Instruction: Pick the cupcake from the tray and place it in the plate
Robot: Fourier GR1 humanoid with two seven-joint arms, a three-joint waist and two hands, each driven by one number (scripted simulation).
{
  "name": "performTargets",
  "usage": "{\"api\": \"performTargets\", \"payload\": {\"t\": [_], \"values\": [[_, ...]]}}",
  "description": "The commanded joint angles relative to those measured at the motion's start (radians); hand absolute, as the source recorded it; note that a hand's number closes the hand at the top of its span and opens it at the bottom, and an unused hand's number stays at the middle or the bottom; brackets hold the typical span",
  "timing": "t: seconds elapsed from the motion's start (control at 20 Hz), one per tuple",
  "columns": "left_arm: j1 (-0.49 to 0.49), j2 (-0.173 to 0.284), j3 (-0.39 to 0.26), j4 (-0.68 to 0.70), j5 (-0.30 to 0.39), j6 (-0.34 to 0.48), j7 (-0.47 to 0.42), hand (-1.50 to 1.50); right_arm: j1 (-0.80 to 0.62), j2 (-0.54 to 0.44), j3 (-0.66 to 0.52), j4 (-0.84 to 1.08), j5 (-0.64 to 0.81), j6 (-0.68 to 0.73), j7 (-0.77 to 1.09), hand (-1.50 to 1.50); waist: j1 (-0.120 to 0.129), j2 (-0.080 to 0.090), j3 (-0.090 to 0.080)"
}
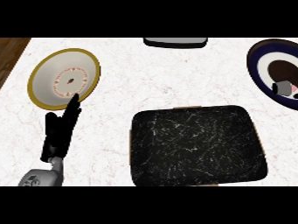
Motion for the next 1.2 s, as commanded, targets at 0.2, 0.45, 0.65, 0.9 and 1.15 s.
{"api": "performTargets", "payload": {"t": [0.2, 0.45, 0.65, 0.9, 1.15], "values": [[-0.002, -0.024, -0.019, -0.008, -0.02, 0.022, -0.001, 0.0, 0.038, -0.058, -0.105, 0.036, -0.114, 0.26, -0.072, -1.5, 0.004, 0.005, 0.001], [0.0, -0.002, -0.004, 0.013, -0.01, -0.006, -0.033, 0.0, 0.051, -0.082, -0.102, 0.012, -0.119, 0.343, -0.077, -1.5, 0.005, 0.006, 0.001], [0.002, -0.011, -0.005, 0.007, -0.007, 0.0, -0.009, 0.0, 0.1, -0.052, -0.09, -0.023, -0.116, 0.345, -0.135, -1.5, -0.003, 0.002, 0.001], [-0.03, -0.003, 0.004, -0.009, -0.008, 0.003, 0.009, 0.0, 0.128, -0.029, -0.092, -0.049, -0.124, 0.286, -0.125, -1.5, 0.009, 0.007, 0.002], [-0.016, 0.0, 0.007, -0.007, 0.006, -0.016, 0.007, 0.0, 0.177, -0.057, -0.09, -0.061, -0.127, 0.281, -0.14, -1.5, 0.0, 0.006, 0.002]]}}
